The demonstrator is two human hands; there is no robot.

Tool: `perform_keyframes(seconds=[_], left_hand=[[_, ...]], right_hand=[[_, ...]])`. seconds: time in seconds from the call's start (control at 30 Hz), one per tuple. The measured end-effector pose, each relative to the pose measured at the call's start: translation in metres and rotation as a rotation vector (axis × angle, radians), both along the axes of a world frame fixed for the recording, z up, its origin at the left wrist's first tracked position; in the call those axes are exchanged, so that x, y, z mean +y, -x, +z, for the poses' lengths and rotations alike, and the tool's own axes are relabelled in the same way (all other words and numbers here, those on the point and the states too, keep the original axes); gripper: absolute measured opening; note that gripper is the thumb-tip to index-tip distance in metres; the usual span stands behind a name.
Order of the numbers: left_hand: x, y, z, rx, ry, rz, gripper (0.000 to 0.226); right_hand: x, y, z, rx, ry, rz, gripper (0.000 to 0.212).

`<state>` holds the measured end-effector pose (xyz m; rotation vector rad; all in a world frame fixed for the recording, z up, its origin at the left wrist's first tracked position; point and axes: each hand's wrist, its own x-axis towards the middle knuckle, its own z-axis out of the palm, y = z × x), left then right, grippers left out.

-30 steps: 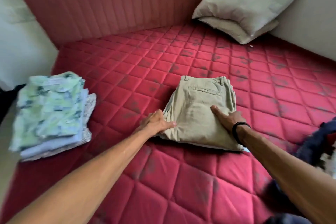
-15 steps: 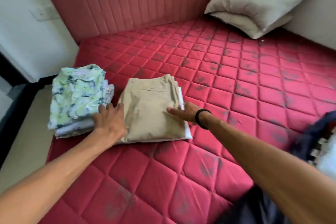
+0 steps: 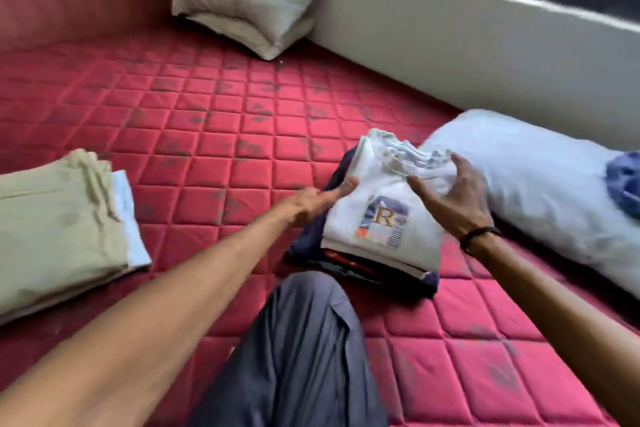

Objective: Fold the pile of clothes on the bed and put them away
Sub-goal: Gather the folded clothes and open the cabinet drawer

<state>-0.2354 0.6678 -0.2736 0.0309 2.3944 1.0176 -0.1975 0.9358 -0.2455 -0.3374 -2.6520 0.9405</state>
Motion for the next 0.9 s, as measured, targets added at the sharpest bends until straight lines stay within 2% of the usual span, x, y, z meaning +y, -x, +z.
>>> perform_keyframes(seconds=[0.03,0.1,0.13,0.2,0.23,0.27,0.33,0.4,0.43,0.47,0.53,0.6,0.73,0.83,0.9], left_hand=[[0.009,0.001,-0.013,-0.057,-0.117,0.051,0.116],[0.028,-0.001,-0.027,-0.084,-0.2,0.157,0.135],[0.031,0.0,-0.033,-0.073,-0.171,0.191,0.144],[0.031,-0.002,-0.03,-0.053,-0.127,0.242,0.146],[0.028,-0.005,-0.026,-0.065,-0.145,0.247,0.138],[0.028,-0.004,-0.026,-0.078,-0.193,0.241,0.117],[0.028,-0.006,-0.024,-0.111,-0.269,0.237,0.069],[0.029,-0.002,-0.025,-0.11,-0.287,0.299,0.052],[0.025,-0.001,-0.024,-0.096,-0.289,0.317,0.054],[0.017,-0.004,-0.018,-0.087,-0.297,0.347,0.066],[-0.003,-0.004,-0.006,-0.037,-0.261,0.381,0.103],[-0.036,-0.012,0.013,0.026,-0.229,0.422,0.118],[-0.127,-0.06,0.057,0.142,-0.174,0.553,0.114],[-0.2,-0.131,0.078,0.219,-0.147,0.763,0.09],[-0.243,-0.192,0.088,0.288,-0.165,0.932,0.076]], right_hand=[[0.013,-0.011,-0.007,-0.039,0.07,-0.041,0.098],[0.034,-0.025,-0.028,-0.215,0.292,-0.114,0.123],[0.035,-0.029,-0.038,-0.354,0.474,-0.13,0.12],[0.026,-0.034,-0.048,-0.54,0.814,-0.07,0.077],[0.021,-0.029,-0.052,-0.57,0.935,-0.027,0.058],[0.018,-0.023,-0.053,-0.579,1.073,0.033,0.05],[0.008,-0.012,-0.047,-0.569,1.289,0.164,0.057],[0.001,-0.002,-0.043,-0.567,1.338,0.187,0.065],[-0.003,0.003,-0.042,-0.575,1.342,0.208,0.065],[-0.01,0.009,-0.042,-0.564,1.346,0.219,0.065],[-0.028,0.019,-0.037,-0.519,1.35,0.281,0.063],[-0.061,0.025,-0.027,-0.513,1.365,0.356,0.062],[-0.155,0.026,-0.003,-0.587,1.386,0.534,0.056],[-0.245,0.004,0.023,-0.643,1.388,0.751,0.043],[-0.31,-0.018,0.033,-0.687,1.338,0.863,0.043]])
